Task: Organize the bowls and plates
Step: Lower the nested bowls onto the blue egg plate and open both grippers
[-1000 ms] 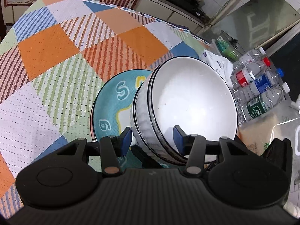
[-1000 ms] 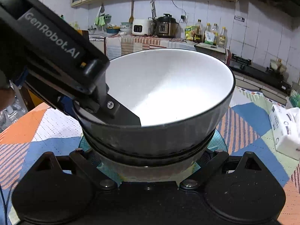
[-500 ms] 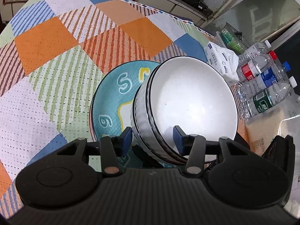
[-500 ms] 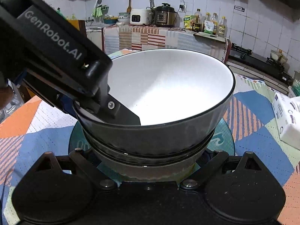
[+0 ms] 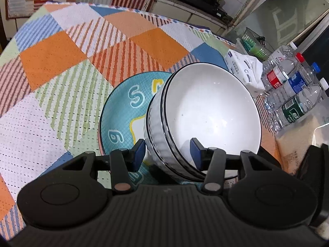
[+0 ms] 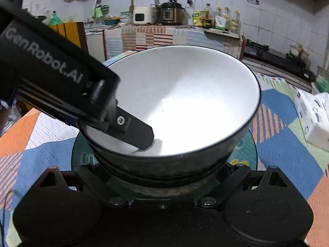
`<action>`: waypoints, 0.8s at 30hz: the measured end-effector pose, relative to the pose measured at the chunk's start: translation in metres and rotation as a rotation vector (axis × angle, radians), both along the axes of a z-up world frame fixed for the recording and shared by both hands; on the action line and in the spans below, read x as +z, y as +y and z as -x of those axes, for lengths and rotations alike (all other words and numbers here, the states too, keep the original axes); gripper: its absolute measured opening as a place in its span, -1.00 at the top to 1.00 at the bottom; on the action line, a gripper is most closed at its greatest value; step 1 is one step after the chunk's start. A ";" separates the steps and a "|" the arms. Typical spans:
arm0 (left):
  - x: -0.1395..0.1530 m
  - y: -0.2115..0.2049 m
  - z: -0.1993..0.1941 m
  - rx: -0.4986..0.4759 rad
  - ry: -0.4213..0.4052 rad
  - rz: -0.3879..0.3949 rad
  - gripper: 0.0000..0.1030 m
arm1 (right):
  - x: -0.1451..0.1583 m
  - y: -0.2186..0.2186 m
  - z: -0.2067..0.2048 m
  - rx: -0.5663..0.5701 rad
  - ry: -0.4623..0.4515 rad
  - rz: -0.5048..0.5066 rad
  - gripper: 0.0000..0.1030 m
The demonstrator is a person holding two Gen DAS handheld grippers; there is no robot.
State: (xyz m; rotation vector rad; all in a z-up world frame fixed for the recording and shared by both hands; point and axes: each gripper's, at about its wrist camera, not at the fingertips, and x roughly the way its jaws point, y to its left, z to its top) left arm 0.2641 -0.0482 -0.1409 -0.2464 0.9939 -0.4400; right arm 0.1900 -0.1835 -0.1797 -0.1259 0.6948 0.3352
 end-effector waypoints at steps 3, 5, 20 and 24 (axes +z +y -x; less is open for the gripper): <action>0.007 -0.005 0.010 0.008 -0.063 -0.050 0.04 | 0.004 -0.003 0.007 -0.037 0.027 -0.001 -0.89; 0.012 -0.008 0.016 0.010 -0.091 -0.077 0.02 | 0.009 -0.008 0.015 -0.053 0.037 -0.014 -0.89; 0.059 0.015 0.064 0.116 -0.150 -0.082 -0.11 | 0.042 -0.027 0.055 -0.152 0.072 -0.013 -0.89; 0.079 0.015 0.082 0.126 -0.175 -0.092 -0.14 | 0.057 -0.033 0.066 -0.176 0.065 -0.031 -0.89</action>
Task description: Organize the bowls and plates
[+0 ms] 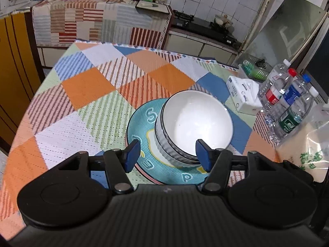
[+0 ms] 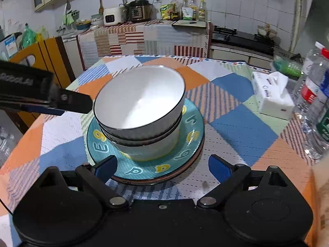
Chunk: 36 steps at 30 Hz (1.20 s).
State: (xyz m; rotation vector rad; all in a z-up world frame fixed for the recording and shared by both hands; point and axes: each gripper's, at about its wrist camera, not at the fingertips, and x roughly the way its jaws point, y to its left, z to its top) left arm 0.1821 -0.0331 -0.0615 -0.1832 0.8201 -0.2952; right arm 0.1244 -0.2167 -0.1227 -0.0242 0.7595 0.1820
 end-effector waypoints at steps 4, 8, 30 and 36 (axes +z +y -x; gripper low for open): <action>0.022 -0.002 0.018 0.002 -0.026 -0.021 -0.18 | 0.020 -0.005 0.010 -0.006 0.000 -0.015 -0.89; 0.043 -0.002 0.038 0.004 -0.044 -0.051 -0.20 | 0.039 -0.007 0.025 -0.014 -0.041 0.025 -0.89; 0.065 -0.004 0.130 0.041 -0.079 -0.123 -0.31 | 0.096 -0.020 0.121 -0.088 -0.085 0.031 -0.90; 0.053 -0.003 0.142 0.052 -0.069 -0.135 -0.43 | 0.098 -0.018 0.137 -0.116 -0.121 0.062 -0.90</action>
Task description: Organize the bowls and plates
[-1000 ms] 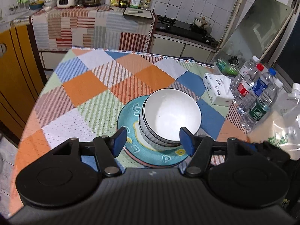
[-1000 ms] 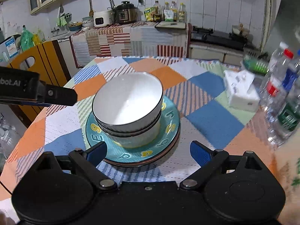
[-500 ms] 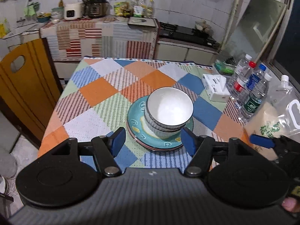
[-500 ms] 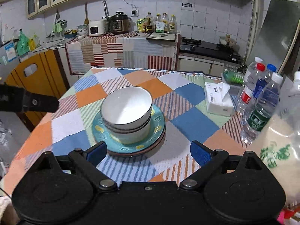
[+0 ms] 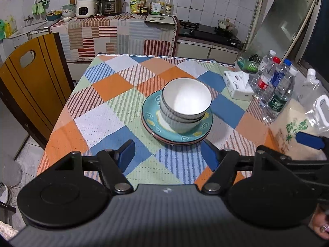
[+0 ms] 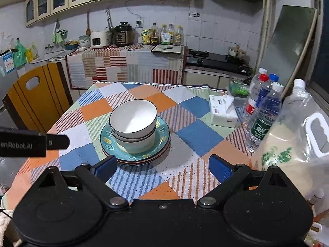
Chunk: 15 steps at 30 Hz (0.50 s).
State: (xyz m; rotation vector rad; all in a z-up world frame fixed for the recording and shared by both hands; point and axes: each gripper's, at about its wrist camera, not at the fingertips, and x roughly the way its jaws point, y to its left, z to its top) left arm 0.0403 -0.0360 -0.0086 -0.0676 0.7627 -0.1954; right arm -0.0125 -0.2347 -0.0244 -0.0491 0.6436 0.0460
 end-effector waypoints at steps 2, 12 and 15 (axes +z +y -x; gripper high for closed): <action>-0.003 0.000 0.003 0.006 -0.012 -0.011 -0.50 | -0.001 -0.001 0.001 0.000 0.001 -0.013 -0.90; -0.018 -0.003 0.005 0.019 -0.031 0.002 -0.70 | -0.009 -0.001 0.010 -0.029 -0.023 -0.028 -0.90; -0.020 -0.002 0.007 0.023 -0.044 -0.007 -0.76 | -0.010 -0.001 0.013 -0.029 -0.029 -0.026 -0.90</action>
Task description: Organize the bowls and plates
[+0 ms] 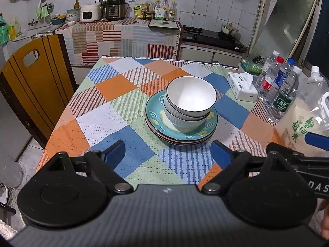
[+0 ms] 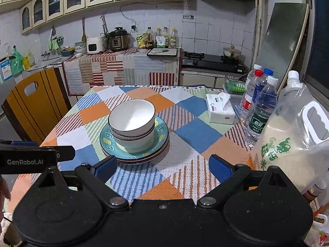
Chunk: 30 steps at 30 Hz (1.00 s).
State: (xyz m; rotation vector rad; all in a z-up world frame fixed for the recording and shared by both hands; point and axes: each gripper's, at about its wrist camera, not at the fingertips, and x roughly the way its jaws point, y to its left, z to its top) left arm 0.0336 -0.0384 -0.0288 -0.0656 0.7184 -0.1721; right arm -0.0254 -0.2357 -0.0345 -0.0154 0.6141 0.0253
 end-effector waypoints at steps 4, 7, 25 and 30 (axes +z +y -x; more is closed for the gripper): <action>-0.003 0.000 0.001 -0.006 -0.001 -0.021 -0.79 | -0.003 -0.002 0.002 -0.007 -0.002 -0.002 -0.90; -0.004 0.000 0.002 -0.010 -0.003 -0.031 -0.80 | -0.005 -0.002 0.004 -0.017 -0.006 0.001 -0.90; -0.003 -0.010 0.008 -0.038 -0.064 -0.071 -0.80 | -0.006 -0.004 0.006 -0.028 -0.017 0.002 -0.90; -0.005 -0.009 0.009 -0.027 -0.072 -0.083 -0.81 | -0.007 -0.003 0.005 -0.027 -0.012 0.003 -0.90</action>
